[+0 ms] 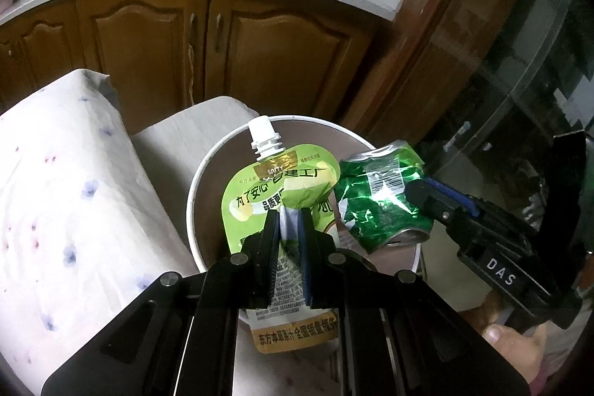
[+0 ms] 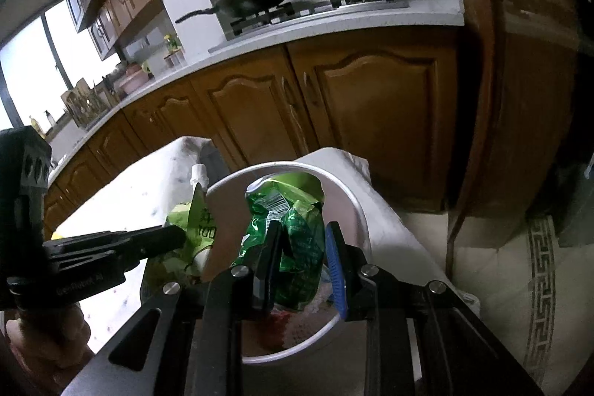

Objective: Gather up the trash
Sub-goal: 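Carry both items over the bin and open both tools to drop them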

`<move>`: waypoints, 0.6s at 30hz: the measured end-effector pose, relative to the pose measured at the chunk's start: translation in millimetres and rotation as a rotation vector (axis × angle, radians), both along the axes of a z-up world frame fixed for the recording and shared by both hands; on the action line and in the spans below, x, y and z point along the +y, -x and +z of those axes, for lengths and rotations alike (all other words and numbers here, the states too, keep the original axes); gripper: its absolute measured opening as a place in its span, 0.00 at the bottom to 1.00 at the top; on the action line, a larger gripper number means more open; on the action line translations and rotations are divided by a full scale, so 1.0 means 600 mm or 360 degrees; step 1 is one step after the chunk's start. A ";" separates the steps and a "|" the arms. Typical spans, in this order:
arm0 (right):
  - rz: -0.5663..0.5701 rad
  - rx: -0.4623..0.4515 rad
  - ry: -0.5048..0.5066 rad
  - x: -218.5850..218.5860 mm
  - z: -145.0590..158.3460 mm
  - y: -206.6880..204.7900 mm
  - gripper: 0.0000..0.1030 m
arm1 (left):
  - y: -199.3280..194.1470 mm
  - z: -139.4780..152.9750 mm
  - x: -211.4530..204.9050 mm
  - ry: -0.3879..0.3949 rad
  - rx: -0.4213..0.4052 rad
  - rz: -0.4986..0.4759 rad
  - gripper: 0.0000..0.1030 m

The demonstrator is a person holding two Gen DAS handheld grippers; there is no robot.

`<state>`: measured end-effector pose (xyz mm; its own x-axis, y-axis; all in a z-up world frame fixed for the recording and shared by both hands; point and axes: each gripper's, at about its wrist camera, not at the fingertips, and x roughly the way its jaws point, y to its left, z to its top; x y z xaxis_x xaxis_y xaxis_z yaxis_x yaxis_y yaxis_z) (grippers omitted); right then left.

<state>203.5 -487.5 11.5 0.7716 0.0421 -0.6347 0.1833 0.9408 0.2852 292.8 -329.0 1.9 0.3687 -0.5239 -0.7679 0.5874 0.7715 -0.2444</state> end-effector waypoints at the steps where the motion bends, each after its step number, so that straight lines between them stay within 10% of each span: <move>1: -0.0001 0.0012 0.0004 0.000 -0.002 -0.002 0.23 | -0.001 -0.001 0.000 -0.0003 0.0004 -0.0006 0.09; 18: 0.0006 -0.0013 -0.0177 -0.012 -0.003 0.010 0.35 | 0.009 0.008 0.036 0.0004 0.0004 0.0045 0.37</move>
